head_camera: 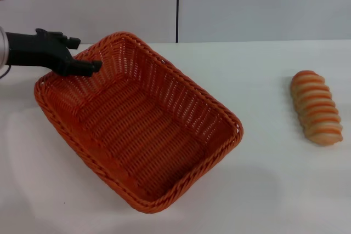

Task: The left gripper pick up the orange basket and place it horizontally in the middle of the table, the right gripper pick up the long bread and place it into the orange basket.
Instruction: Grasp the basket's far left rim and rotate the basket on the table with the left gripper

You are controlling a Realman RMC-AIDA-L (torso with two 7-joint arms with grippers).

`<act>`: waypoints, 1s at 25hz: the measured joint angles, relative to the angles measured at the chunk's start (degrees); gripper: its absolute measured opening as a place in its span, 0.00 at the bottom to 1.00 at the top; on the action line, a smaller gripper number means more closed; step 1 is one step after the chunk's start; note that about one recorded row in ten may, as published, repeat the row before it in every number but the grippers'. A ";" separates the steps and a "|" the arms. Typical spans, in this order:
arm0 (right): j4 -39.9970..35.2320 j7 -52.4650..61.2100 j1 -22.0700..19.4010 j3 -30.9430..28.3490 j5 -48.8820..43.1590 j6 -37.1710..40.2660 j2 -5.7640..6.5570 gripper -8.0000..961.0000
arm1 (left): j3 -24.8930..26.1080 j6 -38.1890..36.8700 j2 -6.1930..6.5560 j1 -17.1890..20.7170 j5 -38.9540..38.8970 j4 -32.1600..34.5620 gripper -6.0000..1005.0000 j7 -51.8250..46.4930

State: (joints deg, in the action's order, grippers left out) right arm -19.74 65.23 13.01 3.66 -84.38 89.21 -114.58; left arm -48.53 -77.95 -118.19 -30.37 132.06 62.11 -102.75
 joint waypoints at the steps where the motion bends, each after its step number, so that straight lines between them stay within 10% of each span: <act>1: 0.05 0.00 0.00 0.02 0.00 -0.02 -0.02 0.68 | -0.21 0.14 -0.01 -0.10 0.17 -0.23 0.78 -0.02; 13: 0.64 0.01 0.23 0.03 0.00 -0.07 -0.11 0.68 | -4.89 5.28 -0.30 -0.77 5.12 0.56 0.74 -5.49; 25: 0.53 0.66 -0.16 -1.31 -0.12 -0.80 -0.36 0.68 | -6.34 4.90 -0.17 -0.65 5.47 1.03 0.40 -5.90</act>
State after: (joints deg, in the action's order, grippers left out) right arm -19.21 65.88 12.85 2.35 -84.51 88.41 -114.94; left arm -54.88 -73.05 -118.35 -31.02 137.53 63.14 -108.65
